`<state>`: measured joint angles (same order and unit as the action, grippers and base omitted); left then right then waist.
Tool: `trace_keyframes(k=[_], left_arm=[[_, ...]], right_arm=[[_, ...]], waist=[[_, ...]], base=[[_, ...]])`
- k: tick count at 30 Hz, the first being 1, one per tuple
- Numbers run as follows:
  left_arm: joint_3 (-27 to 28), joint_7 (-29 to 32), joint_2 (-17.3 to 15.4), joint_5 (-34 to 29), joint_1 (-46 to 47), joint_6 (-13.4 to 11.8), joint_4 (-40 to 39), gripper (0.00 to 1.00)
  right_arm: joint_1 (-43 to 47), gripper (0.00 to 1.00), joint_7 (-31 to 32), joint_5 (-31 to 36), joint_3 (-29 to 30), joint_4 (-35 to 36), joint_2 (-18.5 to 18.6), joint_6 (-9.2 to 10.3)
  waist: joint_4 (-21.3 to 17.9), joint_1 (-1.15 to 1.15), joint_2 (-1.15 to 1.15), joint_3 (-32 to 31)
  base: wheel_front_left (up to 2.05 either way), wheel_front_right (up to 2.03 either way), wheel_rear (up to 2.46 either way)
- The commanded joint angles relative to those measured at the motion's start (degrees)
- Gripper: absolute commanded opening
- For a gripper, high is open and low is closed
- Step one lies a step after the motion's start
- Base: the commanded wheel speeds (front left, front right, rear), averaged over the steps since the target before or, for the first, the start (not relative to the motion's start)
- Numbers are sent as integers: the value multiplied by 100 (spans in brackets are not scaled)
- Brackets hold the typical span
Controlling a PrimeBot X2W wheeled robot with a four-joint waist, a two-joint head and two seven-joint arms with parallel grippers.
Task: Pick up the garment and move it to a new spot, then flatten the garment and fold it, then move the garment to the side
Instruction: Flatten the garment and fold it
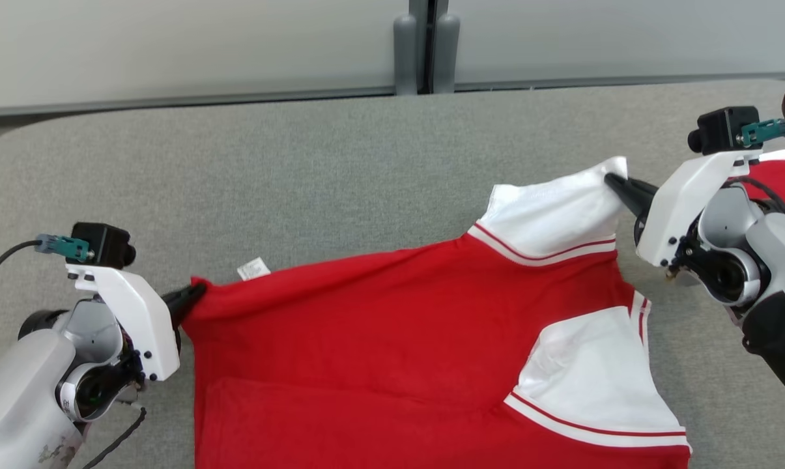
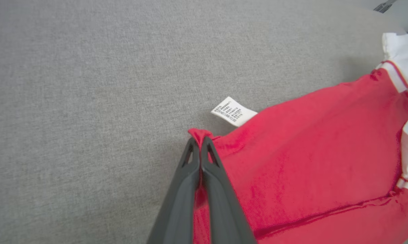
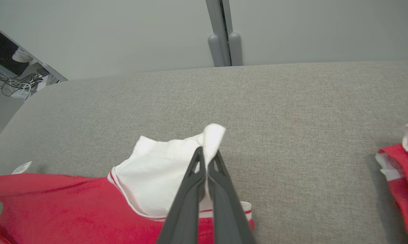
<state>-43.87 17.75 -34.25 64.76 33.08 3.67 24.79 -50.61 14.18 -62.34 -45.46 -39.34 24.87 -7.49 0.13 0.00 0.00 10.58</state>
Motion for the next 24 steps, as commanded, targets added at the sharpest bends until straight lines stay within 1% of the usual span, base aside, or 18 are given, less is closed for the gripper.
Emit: trace_keyframes(k=[1, 5, 9, 19, 20, 24], left_arm=[[-49, 179, -50, 89, -23, 55, 39, 0], [-166, 818, -73, 351, 50, 142, 113, 0], [-265, 1283, -115, 508, 125, 180, 190, 0], [-351, 1537, -67, 618, 106, 242, 342, 0], [-375, 1585, -76, 643, 76, 262, 344, 0], [-422, 1734, -108, 698, 40, 286, 326, 0]], right_arm=[[106, 0, 58, -92, -46, 109, 98, -2], [320, 0, 359, -394, -266, 561, 360, -3], [502, 0, 626, -627, -412, 939, 632, -2], [1076, 0, 1286, -1253, -509, 1988, 1327, -3], [1207, 0, 1391, -1346, -497, 2162, 1451, -3], [1431, 0, 1604, -1421, -501, 2322, 1616, -3]], waist=[[-75, 0, 0, -160], [-99, 0, 0, -339], [-122, 0, 0, -460], [-141, 0, 0, -633], [-151, 0, 0, -643], [-172, 0, 0, -649]], base=[[0, 0, 0], [0, 0, 0], [0, 0, 0], [0, 0, 0], [0, 0, 0], [0, 0, 0]])
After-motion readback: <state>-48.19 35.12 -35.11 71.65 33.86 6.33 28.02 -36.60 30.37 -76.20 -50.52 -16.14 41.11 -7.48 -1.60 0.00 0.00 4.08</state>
